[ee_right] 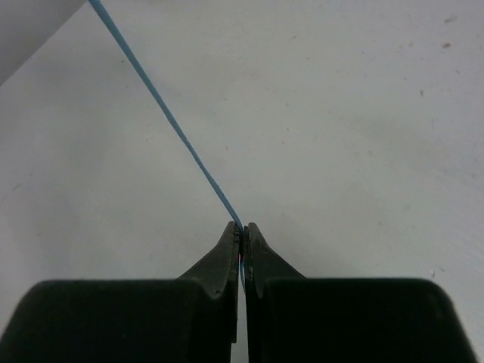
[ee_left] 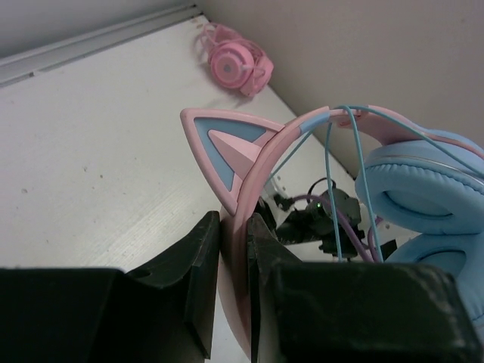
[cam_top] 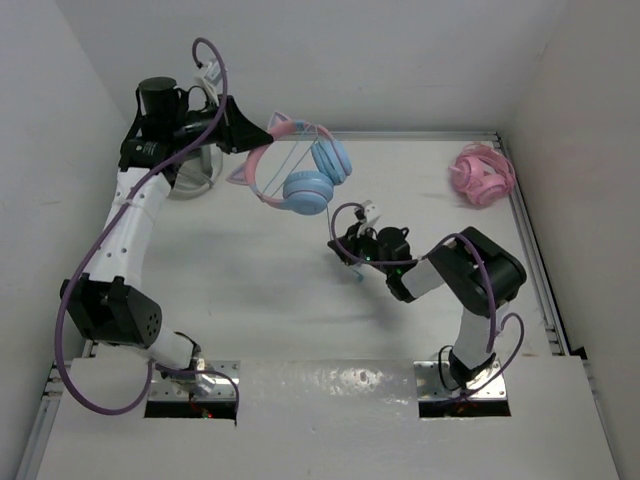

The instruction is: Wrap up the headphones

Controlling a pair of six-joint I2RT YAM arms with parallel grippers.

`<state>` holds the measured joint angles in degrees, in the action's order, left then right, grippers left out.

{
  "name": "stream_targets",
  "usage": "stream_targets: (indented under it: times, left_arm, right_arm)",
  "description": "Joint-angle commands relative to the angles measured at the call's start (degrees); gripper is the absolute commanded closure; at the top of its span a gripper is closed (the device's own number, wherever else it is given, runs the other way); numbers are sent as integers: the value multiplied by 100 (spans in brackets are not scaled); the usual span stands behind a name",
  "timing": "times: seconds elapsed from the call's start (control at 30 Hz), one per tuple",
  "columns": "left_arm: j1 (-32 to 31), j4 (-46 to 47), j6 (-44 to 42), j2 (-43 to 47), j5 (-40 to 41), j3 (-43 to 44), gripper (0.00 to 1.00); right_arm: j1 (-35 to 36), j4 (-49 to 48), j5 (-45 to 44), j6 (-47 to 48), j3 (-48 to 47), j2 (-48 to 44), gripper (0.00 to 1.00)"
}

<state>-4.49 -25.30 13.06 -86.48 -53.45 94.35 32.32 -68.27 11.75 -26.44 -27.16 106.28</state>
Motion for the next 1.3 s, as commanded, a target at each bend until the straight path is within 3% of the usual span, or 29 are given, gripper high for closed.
stream_targets:
  times: [0.0, 0.23, 0.7, 1.03, 1.27]
  left_arm:
    - [203, 1130, 899, 105, -386, -108, 100]
    - [571, 1870, 1480, -9, 430, -627, 100]
    - [616, 2907, 1041, 96, 2671, -2139, 100]
    - [-244, 3610, -810, 219, 4693, -3272, 100]
    - [-711, 4190, -2675, 368, 5292, -3932, 100]
  right_arm:
    - [493, 691, -129, 823, -404, -397, 100]
    - [1382, 1720, 47, 1386, -957, -679, 100]
    - [2349, 2783, 793, 1238, -2205, -784, 100]
    - [2385, 3741, 1356, 1026, -2751, -1249, 100]
    - [2376, 5945, 559, 2018, -3357, -1917, 100]
